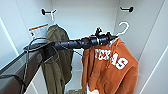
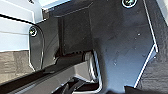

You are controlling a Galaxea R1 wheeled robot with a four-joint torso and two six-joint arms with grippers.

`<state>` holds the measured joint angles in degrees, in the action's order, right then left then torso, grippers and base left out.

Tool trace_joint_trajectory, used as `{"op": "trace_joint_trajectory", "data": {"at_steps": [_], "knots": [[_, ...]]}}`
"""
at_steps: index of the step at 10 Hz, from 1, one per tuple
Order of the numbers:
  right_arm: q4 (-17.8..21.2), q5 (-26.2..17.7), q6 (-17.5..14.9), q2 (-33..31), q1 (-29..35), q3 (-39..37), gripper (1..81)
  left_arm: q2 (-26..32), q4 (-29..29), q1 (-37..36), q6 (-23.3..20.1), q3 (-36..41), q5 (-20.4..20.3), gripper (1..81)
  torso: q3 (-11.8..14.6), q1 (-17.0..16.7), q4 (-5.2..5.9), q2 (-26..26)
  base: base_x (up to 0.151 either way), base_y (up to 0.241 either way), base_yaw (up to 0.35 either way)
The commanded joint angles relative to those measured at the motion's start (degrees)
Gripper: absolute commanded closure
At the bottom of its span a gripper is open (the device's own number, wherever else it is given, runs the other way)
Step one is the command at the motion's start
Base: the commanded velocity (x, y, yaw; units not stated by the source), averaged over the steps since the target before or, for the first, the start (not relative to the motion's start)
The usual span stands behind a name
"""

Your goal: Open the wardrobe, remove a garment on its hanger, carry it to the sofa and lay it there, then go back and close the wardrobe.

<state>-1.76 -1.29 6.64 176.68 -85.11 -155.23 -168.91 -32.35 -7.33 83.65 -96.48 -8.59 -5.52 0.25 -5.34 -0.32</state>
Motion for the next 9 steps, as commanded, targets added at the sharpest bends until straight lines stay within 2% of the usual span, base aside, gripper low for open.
{"op": "trace_joint_trajectory", "data": {"at_steps": [1,9], "knots": [[0.3,-3.3,-0.1,0.3,2.5,0.3,1.0,-0.3,-0.7,-11.5,-1.0,0.8,-2.3,81.1,0.0,0.0,0.00,0.0,-0.084,0.000,0.000],[0.3,-3.3,-0.1,0.4,2.4,0.3,1.0,-0.6,-0.7,-9.9,-1.6,1.7,-2.5,81.1,0.0,0.0,0.00,0.0,-0.087,0.000,0.000]]}}
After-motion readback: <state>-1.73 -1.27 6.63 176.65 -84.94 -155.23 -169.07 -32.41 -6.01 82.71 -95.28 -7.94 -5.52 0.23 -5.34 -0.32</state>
